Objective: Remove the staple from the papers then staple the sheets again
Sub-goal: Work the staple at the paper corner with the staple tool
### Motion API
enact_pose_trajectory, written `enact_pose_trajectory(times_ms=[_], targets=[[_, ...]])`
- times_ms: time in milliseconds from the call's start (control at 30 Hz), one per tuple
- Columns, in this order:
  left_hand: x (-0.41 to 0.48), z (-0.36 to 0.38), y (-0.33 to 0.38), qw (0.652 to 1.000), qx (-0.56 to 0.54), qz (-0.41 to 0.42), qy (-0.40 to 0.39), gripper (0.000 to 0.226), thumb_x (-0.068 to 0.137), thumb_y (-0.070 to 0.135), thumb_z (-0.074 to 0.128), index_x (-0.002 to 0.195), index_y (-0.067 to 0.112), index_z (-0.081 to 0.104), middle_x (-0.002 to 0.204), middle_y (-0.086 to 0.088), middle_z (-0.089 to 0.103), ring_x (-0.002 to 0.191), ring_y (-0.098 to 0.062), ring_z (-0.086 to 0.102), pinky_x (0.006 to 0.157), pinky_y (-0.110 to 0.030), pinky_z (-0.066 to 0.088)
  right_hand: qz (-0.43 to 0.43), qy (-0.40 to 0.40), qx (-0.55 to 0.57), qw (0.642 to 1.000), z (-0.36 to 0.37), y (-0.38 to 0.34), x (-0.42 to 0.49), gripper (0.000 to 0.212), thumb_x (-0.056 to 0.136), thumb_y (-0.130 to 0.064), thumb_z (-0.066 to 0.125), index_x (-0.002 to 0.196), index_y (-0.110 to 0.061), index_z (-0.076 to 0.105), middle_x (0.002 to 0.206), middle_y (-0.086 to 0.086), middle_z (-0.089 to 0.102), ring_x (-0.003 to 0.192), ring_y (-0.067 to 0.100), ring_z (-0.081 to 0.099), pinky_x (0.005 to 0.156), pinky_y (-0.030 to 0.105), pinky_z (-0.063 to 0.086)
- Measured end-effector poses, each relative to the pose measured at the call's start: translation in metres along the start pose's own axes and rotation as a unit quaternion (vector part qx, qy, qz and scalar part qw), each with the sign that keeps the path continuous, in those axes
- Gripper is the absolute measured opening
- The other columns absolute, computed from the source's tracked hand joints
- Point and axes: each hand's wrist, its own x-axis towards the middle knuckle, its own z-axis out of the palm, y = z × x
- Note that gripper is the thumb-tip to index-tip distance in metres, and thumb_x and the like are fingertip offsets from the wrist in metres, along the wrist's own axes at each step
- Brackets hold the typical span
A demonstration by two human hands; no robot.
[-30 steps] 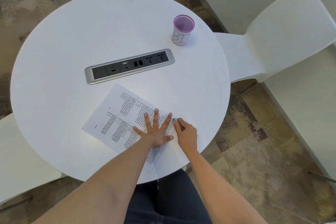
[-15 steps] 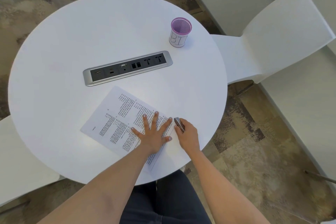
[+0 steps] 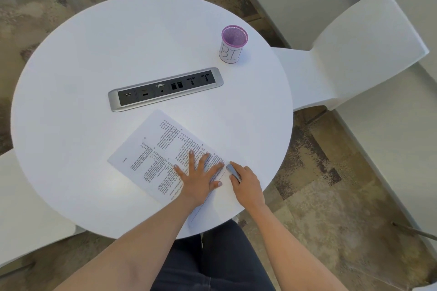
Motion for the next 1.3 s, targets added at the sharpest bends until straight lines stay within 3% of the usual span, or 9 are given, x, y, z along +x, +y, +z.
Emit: enact_pose_trajectory(times_ms=[133,267,533,667,800,1033,1100,1167,1300], targets=[[-0.002,-0.001,0.003,0.995,0.064,0.070,-0.015,0.062,0.091,0.066,0.026,0.148,0.056,0.004,0.165,0.006,-0.008,0.146,-0.039,-0.025,0.101,-0.079,-0.008,0.023,0.057,0.063,0.996,-0.003,0.004,-0.006,0.033,0.099,-0.024,0.050,0.131,-0.023,0.054,0.103,-0.005,0.056,0.092,0.011,0.051,0.076,0.023,0.035],[-0.001,-0.012,0.005,0.966,0.154,0.204,-0.027,0.059,0.097,0.057,0.034,0.150,0.052,0.010,0.166,0.003,-0.003,0.149,-0.036,-0.018,0.106,-0.075,-0.007,0.045,0.098,0.093,0.990,-0.010,0.012,-0.009,0.030,0.098,-0.029,0.052,0.127,-0.021,0.056,0.102,-0.007,0.056,0.094,0.010,0.053,0.079,0.023,0.036],[0.021,-0.058,-0.002,0.895,0.265,0.359,-0.010,0.068,0.086,0.029,0.070,0.142,0.049,0.038,0.165,-0.001,0.008,0.152,-0.031,-0.006,0.114,-0.063,-0.012,-0.048,0.033,0.013,0.998,-0.019,0.025,-0.013,0.029,0.096,-0.025,0.056,0.125,-0.026,0.058,0.105,-0.004,0.058,0.099,0.014,0.051,0.083,0.023,0.038],[0.022,-0.067,-0.013,0.900,0.277,0.338,0.007,0.069,0.082,0.030,0.075,0.138,0.054,0.042,0.164,0.001,0.012,0.152,-0.032,-0.004,0.117,-0.063,-0.006,-0.100,-0.021,-0.058,0.993,-0.020,0.022,-0.011,0.035,0.098,-0.025,0.052,0.132,-0.028,0.056,0.103,-0.004,0.054,0.097,0.016,0.047,0.087,0.027,0.038],[0.015,-0.062,-0.022,0.912,0.272,0.307,0.028,0.068,0.086,0.025,0.071,0.139,0.055,0.040,0.165,0.001,0.009,0.151,-0.033,-0.003,0.117,-0.064,-0.005,-0.131,-0.090,-0.211,0.964,-0.018,0.015,-0.009,0.045,0.102,-0.031,0.040,0.147,-0.033,0.035,0.109,-0.001,0.054,0.095,0.019,0.047,0.082,0.032,0.039],[-0.002,-0.044,-0.033,0.977,0.158,0.098,0.105,0.072,0.086,0.039,0.068,0.146,0.050,0.030,0.164,0.001,0.015,0.151,-0.032,0.006,0.114,-0.061,-0.011,-0.081,-0.141,-0.227,0.960,-0.011,-0.001,-0.017,0.051,0.101,-0.033,0.038,0.150,-0.023,0.027,0.112,0.005,0.059,0.101,0.023,0.055,0.083,0.033,0.047],[0.000,-0.044,-0.031,0.984,0.124,0.048,0.117,0.079,0.084,0.043,0.070,0.150,0.045,0.026,0.164,-0.002,0.015,0.150,-0.033,0.009,0.115,-0.059,-0.010,-0.049,-0.148,-0.187,0.970,-0.007,-0.010,-0.020,0.044,0.098,-0.032,0.042,0.139,-0.016,0.045,0.100,0.006,0.062,0.092,0.023,0.058,0.077,0.032,0.048],[0.004,-0.048,-0.029,0.985,0.113,0.019,0.126,0.085,0.083,0.043,0.071,0.152,0.039,0.022,0.163,-0.005,0.014,0.149,-0.034,0.010,0.116,-0.058,-0.008,-0.045,-0.145,-0.159,0.976,0.000,-0.021,-0.026,0.030,0.094,-0.031,0.046,0.113,-0.013,0.063,0.083,0.002,0.059,0.080,0.020,0.058,0.070,0.031,0.050],[0.010,-0.055,-0.024,0.983,0.101,-0.015,0.152,0.079,0.088,0.042,0.066,0.153,0.032,0.021,0.161,-0.005,0.020,0.147,-0.033,0.015,0.118,-0.057,-0.004,-0.061,-0.153,-0.121,0.979,0.022,-0.038,-0.039,0.027,0.092,-0.036,0.052,0.096,-0.012,0.064,0.079,0.002,0.058,0.076,0.021,0.059,0.063,0.028,0.045]])
